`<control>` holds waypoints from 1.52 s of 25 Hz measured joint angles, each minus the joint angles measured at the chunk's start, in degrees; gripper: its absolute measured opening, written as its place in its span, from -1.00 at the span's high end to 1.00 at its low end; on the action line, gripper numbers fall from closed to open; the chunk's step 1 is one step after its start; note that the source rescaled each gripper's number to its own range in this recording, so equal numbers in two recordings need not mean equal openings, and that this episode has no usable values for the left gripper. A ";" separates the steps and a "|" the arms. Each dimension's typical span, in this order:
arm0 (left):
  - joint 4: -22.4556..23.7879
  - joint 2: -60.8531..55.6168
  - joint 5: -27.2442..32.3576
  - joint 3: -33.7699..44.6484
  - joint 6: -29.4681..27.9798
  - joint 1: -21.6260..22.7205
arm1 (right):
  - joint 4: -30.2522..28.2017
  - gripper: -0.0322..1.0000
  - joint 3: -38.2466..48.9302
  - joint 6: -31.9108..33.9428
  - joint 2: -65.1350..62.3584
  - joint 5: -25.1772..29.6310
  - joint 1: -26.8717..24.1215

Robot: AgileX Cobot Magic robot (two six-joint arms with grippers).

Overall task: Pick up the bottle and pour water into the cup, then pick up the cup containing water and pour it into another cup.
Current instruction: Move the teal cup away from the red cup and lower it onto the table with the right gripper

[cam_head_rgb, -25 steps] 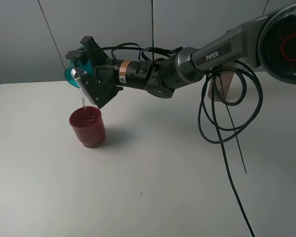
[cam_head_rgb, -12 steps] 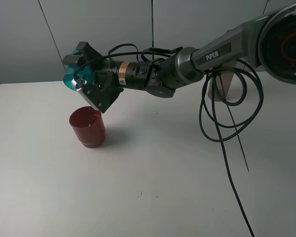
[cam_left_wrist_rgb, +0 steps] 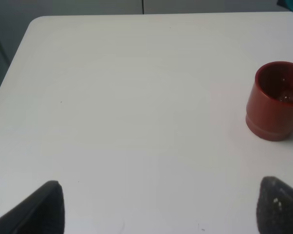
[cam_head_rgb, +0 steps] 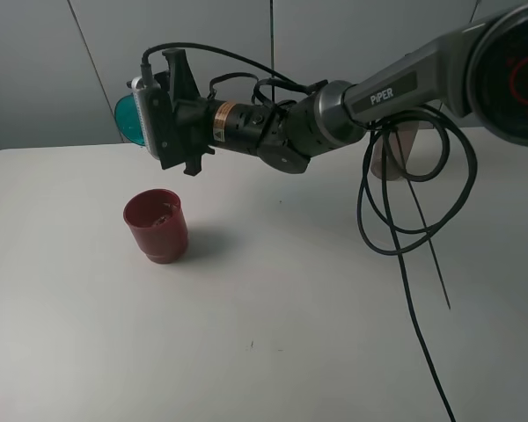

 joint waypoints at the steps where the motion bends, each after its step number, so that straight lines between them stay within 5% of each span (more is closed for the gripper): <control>1: 0.00 0.00 0.00 0.00 0.00 0.00 | 2.64 0.83 0.04 4.86 -0.66 0.73 0.00; 8: 0.00 0.00 0.00 0.00 0.00 0.00 | 18.56 0.83 2.57 33.74 -7.96 10.44 -0.11; 12: 0.00 0.00 0.00 0.00 0.00 0.00 | 23.11 0.83 7.78 37.94 -12.13 16.63 -0.21; 17: 0.00 0.00 0.00 0.00 0.00 0.00 | 26.41 0.83 17.08 39.20 -17.76 17.85 -1.15; 24: 0.00 0.00 0.00 0.00 0.00 0.00 | 27.32 0.83 31.89 48.22 -25.99 16.58 -6.25; 38: 0.00 0.00 0.00 0.00 0.00 0.00 | 27.35 0.83 49.99 52.08 -27.67 1.06 -16.74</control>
